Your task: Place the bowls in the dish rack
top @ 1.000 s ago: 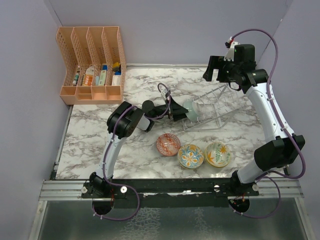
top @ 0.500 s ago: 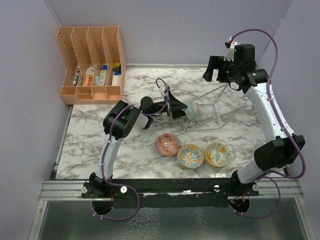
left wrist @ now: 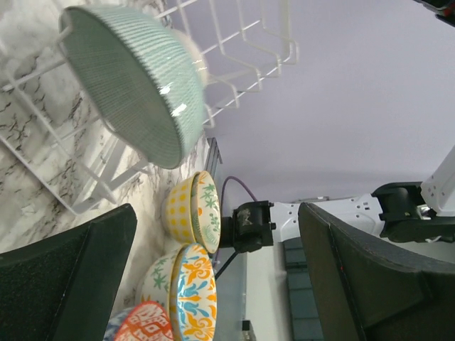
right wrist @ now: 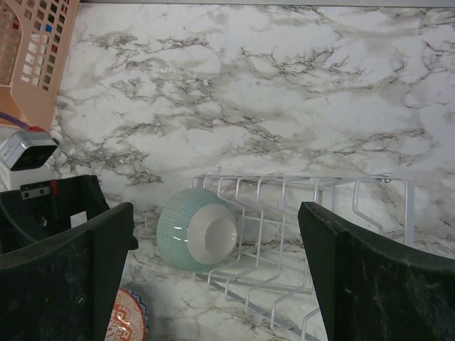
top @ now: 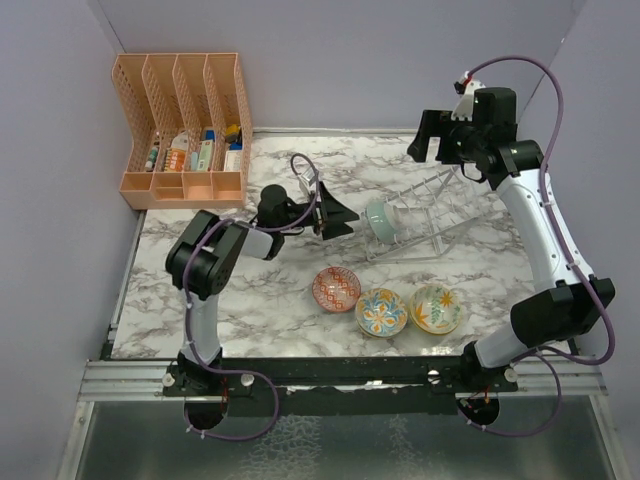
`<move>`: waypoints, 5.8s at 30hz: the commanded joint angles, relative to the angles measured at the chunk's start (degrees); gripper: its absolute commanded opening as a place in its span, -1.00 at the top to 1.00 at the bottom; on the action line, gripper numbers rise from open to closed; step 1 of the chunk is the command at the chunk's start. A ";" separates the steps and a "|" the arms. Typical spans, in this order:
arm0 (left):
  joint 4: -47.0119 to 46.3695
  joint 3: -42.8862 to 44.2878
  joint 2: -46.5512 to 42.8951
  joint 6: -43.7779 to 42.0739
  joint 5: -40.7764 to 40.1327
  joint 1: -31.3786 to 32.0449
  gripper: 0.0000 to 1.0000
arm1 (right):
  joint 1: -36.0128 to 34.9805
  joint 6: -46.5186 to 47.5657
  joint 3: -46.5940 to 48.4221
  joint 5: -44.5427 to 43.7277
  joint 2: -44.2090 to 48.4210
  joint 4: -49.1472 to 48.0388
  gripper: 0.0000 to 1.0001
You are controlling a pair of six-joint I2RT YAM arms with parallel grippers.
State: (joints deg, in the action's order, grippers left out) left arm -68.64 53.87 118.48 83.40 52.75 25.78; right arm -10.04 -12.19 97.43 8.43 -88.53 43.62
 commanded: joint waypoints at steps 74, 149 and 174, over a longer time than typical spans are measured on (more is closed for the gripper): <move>97.31 7.36 -30.52 -41.57 -59.59 26.02 1.00 | 0.21 -2.20 -3.57 6.00 9.73 -4.56 -0.98; -12.47 8.96 -2.02 17.25 -42.82 15.69 1.00 | 1.83 0.76 3.38 -0.32 6.83 -3.19 -0.99; -14.63 11.07 4.66 17.17 -42.37 15.88 1.00 | 1.78 0.85 2.81 0.25 5.92 -3.24 -0.99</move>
State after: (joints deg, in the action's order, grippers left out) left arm -77.12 62.35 122.54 100.38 10.22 41.39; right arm -8.51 -12.12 100.22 9.43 -81.89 40.97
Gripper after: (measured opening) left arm 0.041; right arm 0.995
